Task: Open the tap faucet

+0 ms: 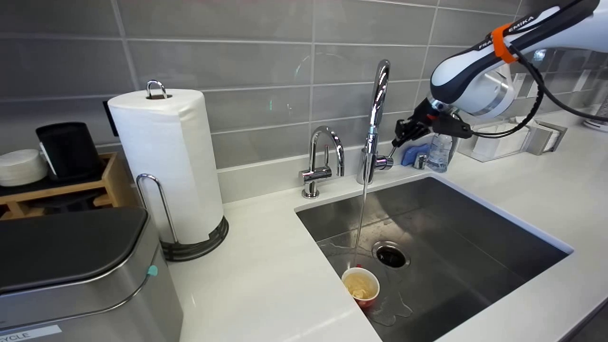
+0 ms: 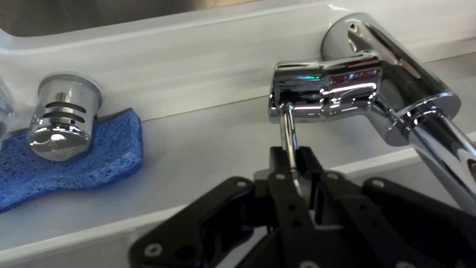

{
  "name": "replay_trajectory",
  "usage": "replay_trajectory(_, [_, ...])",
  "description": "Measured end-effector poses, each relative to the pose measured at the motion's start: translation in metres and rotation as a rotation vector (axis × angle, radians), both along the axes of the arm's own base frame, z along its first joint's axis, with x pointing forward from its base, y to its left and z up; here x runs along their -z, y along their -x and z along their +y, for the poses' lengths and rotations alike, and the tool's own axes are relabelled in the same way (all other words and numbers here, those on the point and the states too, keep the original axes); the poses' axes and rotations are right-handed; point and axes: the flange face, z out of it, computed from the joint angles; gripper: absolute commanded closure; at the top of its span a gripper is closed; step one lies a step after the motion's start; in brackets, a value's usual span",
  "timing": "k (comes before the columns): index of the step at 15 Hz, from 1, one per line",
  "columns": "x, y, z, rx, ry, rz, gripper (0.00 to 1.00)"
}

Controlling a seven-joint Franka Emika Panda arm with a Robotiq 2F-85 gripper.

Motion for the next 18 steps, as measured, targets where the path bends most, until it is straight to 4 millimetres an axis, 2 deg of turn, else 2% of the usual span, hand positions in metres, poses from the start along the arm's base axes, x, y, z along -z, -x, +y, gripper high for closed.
replay_trajectory(18, [-0.009,-0.003,0.018,-0.068,0.134,0.006,0.97])
